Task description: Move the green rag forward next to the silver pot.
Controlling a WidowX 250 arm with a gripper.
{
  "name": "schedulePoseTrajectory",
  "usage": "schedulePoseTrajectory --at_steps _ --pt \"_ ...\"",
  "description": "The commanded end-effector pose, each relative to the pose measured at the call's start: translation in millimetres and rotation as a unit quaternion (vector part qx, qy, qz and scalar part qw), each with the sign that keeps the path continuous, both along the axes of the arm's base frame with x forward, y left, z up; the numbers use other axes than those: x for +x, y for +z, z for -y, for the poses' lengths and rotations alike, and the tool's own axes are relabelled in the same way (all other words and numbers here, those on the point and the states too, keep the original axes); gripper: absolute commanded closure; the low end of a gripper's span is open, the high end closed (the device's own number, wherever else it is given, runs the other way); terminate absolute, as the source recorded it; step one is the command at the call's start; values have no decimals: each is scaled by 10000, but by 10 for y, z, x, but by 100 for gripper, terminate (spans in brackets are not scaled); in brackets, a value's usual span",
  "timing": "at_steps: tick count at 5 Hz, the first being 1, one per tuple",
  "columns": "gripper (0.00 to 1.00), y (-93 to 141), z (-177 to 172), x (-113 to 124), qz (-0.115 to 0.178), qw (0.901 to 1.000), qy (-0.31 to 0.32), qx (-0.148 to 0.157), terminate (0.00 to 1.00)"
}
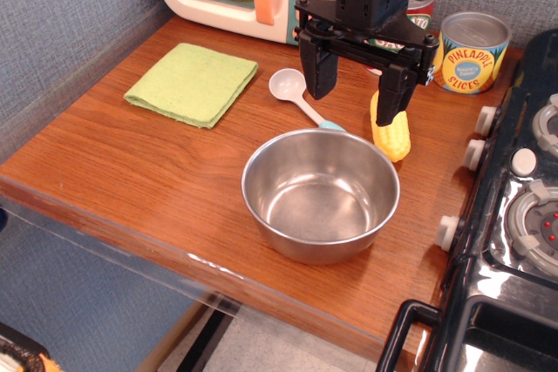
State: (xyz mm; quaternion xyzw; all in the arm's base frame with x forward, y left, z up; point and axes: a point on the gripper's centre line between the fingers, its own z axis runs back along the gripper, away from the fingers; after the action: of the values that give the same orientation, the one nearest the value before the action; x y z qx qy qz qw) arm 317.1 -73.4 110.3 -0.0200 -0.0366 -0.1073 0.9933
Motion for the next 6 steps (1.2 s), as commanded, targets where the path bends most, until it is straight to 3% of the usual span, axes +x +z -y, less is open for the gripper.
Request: schedulePoseTrajectory --at_steps 1,2,3,4,5,6 --pt "0 0 0 0 0 10000 0 0 0" --pt "0 59 -458 171 30 9983 585 -77 0" --pt "0 116 -967 283 254 9939 1075 63 0" --pt "0 29 -1457 366 254 9916 1207 398 0" --pt "0 -219 -1947 483 188 9914 1098 682 0" --pt "0 -376 -2161 553 375 9893 1235 676 0"
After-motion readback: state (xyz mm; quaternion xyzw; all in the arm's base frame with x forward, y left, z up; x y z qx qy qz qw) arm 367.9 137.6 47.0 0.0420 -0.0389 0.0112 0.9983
